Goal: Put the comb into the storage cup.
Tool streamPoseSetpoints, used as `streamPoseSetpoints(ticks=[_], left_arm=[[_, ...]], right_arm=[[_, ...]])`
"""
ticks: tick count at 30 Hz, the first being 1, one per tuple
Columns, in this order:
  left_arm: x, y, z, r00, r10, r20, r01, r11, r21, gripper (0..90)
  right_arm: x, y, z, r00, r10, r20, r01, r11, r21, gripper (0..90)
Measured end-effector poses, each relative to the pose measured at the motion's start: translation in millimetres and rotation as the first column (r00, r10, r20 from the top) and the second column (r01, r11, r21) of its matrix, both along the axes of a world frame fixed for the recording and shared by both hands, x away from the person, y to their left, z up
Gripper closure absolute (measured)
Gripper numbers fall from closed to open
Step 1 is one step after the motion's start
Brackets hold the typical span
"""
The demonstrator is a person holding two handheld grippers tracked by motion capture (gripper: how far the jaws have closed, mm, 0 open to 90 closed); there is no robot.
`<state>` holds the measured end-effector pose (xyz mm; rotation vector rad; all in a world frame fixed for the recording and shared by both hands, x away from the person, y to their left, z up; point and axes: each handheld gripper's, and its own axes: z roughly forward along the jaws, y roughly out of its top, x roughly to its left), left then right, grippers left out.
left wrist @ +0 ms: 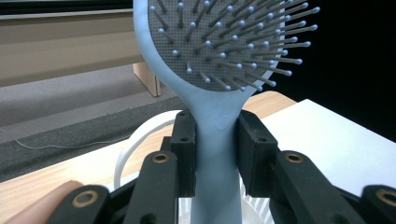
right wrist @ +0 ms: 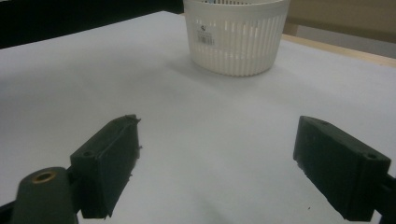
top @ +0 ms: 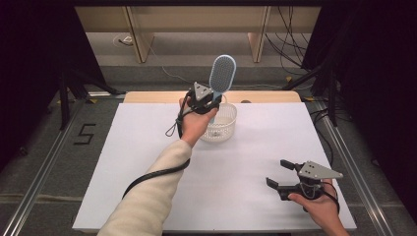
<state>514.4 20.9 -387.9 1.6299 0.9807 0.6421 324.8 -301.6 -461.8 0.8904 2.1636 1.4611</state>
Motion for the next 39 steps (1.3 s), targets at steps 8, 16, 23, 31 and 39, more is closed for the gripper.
streamPoseSetpoints(ticks=[8, 16, 23, 31, 39], left_arm=[[1.8, -0.6, -0.4, 1.0, 0.0, 0.001, 0.0, 1.0, 0.002, 69.9], [2.5, -0.7, -2.1, 1.0, 0.002, -0.001, -0.002, 1.0, -0.004, 69.9], [3.4, -0.8, -3.9, 1.0, 0.004, -0.004, -0.004, 1.0, -0.006, 69.9], [3.7, -1.1, -4.5, 1.0, 0.003, -0.002, -0.003, 1.0, -0.009, 69.9], [4.3, -1.2, -6.4, 1.0, 0.005, -0.004, -0.005, 1.0, -0.007, 69.9]], right_arm=[[0.2, 0.0, -0.2, 1.0, 0.0, -0.001, 0.0, 1.0, 0.0, 15.5], [0.1, 0.0, -0.1, 1.0, 0.001, -0.001, -0.001, 1.0, 0.0, 15.5], [0.1, -0.2, -0.2, 1.0, 0.0, -0.002, 0.0, 1.0, 0.0, 15.5], [0.1, -0.2, -0.1, 1.0, 0.0, -0.001, 0.0, 1.0, -0.001, 15.5], [0.1, -0.3, -0.2, 1.0, 0.0, -0.001, 0.0, 1.0, -0.001, 15.5]])
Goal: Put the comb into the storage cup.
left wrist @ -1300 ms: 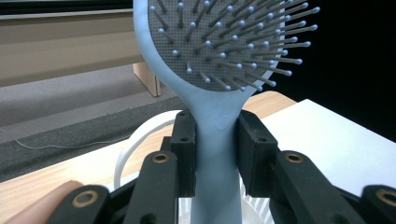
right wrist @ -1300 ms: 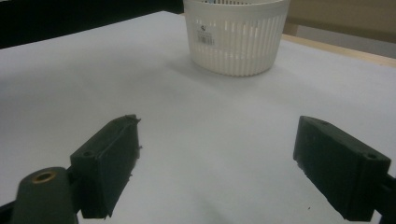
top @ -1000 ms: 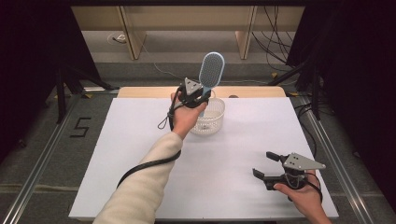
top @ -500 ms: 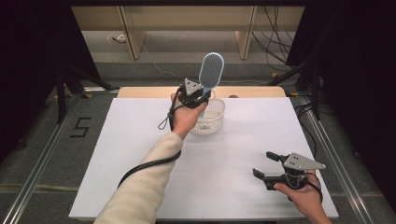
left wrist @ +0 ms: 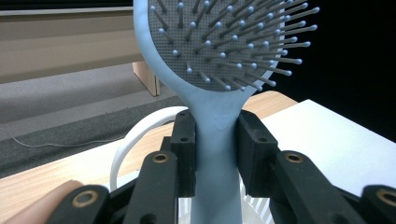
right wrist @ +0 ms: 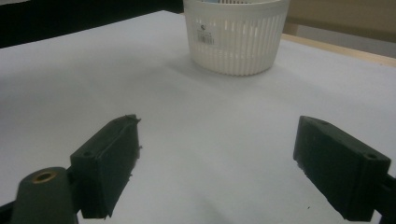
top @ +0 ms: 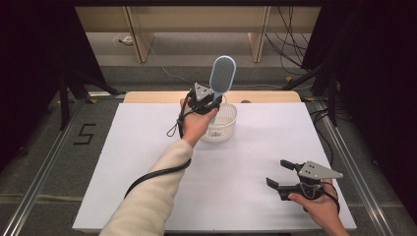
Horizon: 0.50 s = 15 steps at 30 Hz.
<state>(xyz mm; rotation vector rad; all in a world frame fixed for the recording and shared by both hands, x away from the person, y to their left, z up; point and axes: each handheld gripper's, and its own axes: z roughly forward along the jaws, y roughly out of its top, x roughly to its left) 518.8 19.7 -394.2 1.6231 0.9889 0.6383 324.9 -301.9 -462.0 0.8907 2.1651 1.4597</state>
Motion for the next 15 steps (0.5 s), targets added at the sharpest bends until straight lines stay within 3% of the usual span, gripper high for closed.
streamPoseSetpoints(ticks=[15], left_arm=[[0.7, 0.2, -5.2, 0.9999, 0.005, -0.012, -0.005, 1.0, 0.003, 69.9]], right_arm=[[-0.2, 0.0, 0.0, 1.0, 0.0, -0.003, 0.0, 1.0, 0.0, 15.5]])
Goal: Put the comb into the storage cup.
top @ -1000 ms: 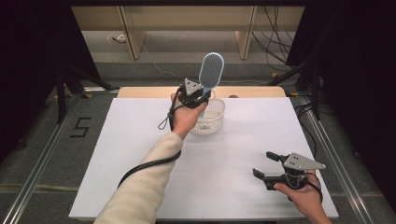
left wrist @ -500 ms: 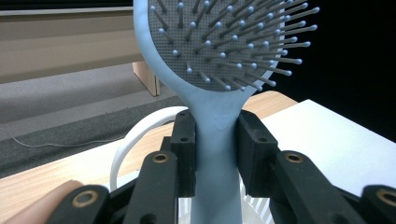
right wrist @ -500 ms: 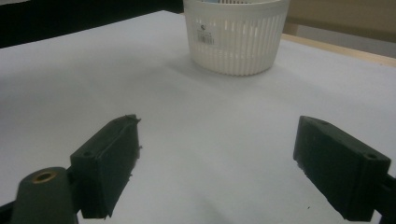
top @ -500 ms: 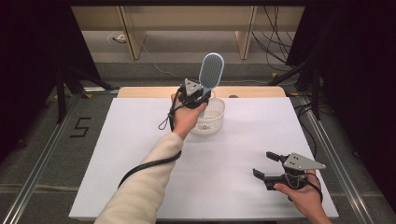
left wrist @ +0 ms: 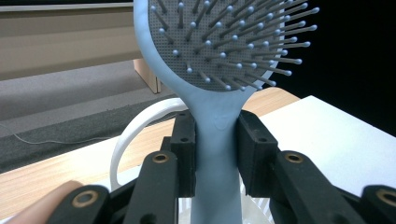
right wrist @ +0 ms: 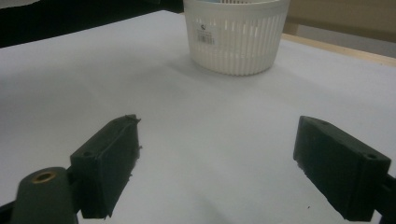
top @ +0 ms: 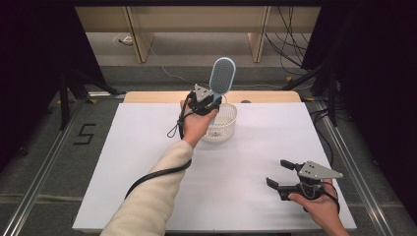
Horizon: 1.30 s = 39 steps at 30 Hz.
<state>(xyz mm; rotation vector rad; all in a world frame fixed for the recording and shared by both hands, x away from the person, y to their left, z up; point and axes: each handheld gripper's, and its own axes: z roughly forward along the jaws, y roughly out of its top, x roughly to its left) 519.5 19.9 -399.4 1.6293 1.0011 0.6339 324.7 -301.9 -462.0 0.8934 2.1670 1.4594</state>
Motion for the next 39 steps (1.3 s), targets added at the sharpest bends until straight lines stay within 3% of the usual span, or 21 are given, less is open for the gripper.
streamPoseSetpoints(ticks=[39], left_arm=[[1.8, -1.5, -10.0, 0.9998, 0.002, -0.022, -0.002, 0.9999, 0.013, 69.8]], right_arm=[[0.1, 0.5, -0.4, 1.0, -0.002, -0.003, 0.002, 1.0, -0.002, 15.4]])
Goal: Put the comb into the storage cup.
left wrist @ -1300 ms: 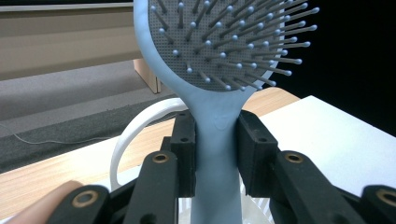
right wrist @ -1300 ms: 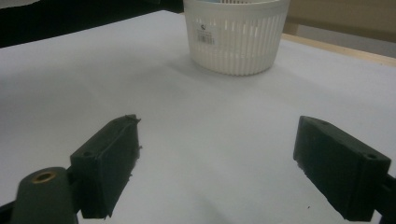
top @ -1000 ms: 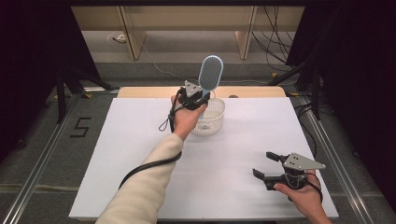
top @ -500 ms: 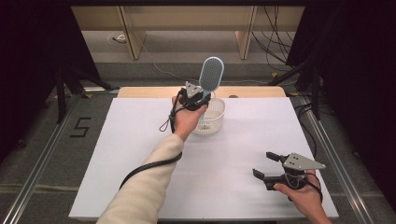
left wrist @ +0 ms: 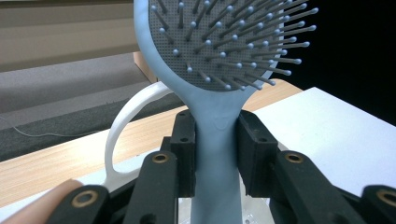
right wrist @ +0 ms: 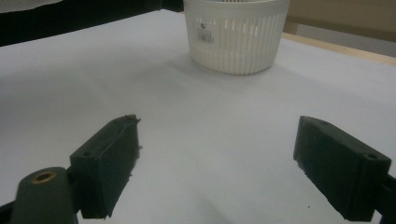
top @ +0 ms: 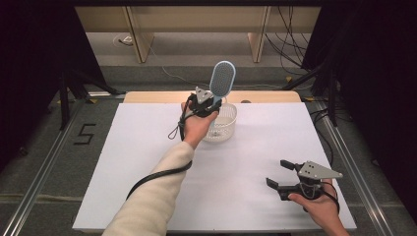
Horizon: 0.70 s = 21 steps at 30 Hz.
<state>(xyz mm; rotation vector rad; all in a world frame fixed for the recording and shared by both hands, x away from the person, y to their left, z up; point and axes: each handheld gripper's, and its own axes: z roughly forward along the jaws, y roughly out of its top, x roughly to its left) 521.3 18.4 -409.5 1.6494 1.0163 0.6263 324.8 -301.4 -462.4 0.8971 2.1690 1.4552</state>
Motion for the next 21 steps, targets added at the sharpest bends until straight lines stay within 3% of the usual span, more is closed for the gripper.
streamPoseSetpoints(ticks=[21], left_arm=[[0.6, -0.9, -6.7, 0.9999, 0.003, -0.014, -0.003, 0.9999, 0.01, 69.8]], right_arm=[[0.2, 0.0, -0.2, 1.0, 0.0, 0.0, 0.0, 1.0, 0.001, 15.3]])
